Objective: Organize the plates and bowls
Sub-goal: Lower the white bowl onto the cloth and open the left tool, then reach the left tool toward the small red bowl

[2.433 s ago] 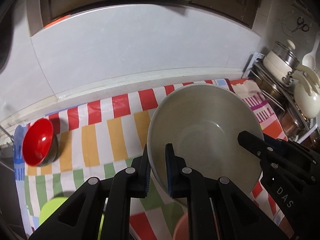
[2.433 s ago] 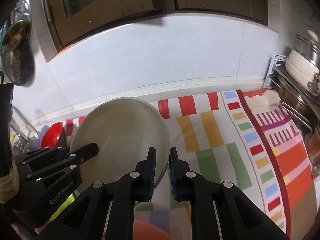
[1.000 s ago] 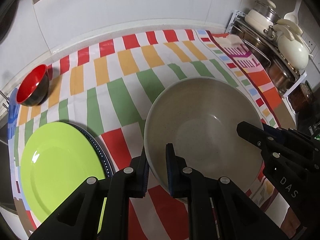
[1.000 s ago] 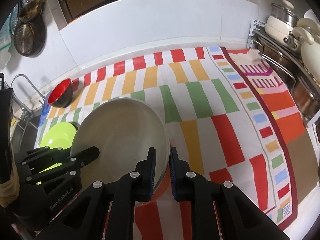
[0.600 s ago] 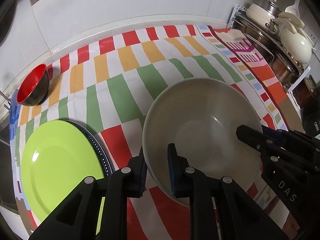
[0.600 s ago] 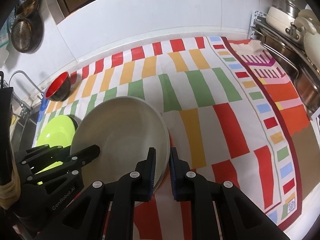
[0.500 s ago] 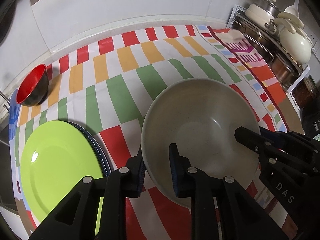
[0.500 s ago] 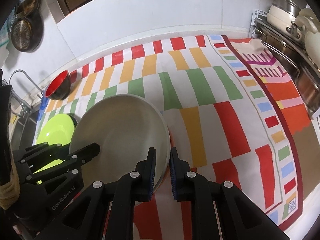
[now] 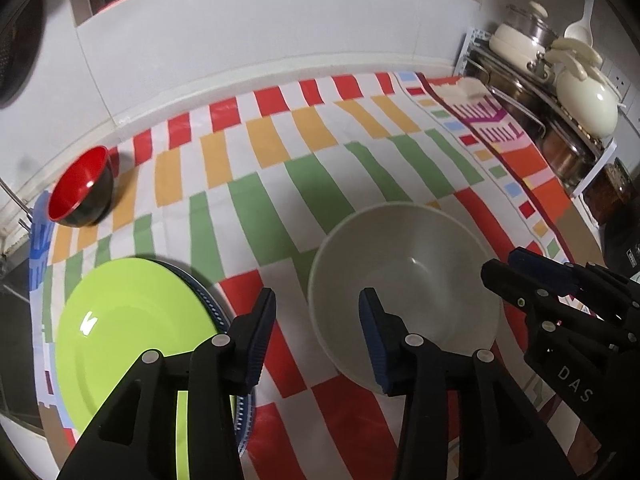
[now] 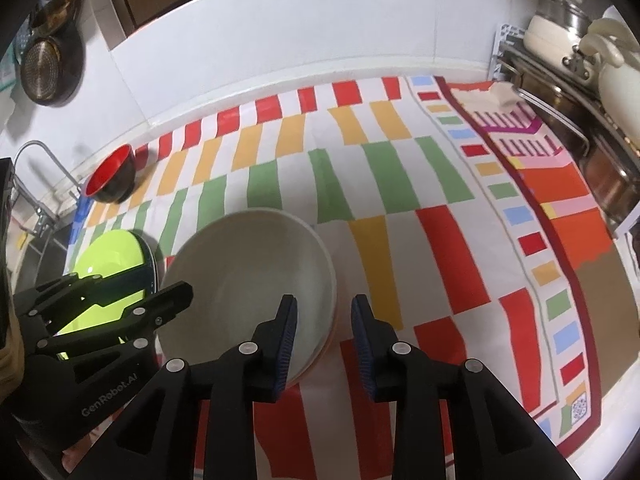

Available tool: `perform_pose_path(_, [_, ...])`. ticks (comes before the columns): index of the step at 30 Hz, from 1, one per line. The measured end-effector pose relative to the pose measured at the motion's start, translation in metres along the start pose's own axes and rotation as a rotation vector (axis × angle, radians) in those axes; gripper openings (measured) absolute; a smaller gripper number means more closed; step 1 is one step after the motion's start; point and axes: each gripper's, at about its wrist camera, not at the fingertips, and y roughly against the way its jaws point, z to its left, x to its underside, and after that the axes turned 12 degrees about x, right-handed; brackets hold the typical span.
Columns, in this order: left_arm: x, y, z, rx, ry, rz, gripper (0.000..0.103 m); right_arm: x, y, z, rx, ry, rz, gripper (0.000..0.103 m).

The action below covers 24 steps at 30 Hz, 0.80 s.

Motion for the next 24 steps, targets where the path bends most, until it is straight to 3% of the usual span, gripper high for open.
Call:
perform_pose_path(9, [-0.003,0.037,0.019,-0.023,0.003,-0.101,0.051,-0.009,0.027,0.013,-0.002,0.008,-0.086,0.029])
perform_pose_path(13, [-0.002,0.054,0.035,-0.035,0.018,-0.148,0.060,-0.013,0.038,0.025,-0.016,0.007,-0.121,0.029])
perform_pose_path(24, [0.007,0.102,0.102,-0.111,0.074,-0.244,0.077,-0.025,0.060,0.089,-0.056,0.048,-0.211,0.029])
